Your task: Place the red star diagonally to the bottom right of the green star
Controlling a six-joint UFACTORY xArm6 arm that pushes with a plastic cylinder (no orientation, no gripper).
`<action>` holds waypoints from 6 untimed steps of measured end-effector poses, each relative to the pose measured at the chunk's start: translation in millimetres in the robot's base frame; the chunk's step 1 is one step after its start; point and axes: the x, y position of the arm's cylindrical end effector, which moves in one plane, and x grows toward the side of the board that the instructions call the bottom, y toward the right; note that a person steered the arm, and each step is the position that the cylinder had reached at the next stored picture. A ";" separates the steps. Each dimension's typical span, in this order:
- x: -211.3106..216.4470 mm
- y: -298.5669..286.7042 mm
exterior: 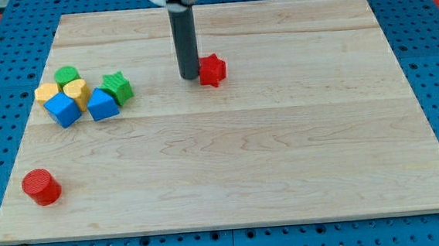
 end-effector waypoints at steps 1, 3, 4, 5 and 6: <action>14.1 0.0; -54.9 -6.0; -68.6 12.4; -68.6 36.3; -68.6 37.9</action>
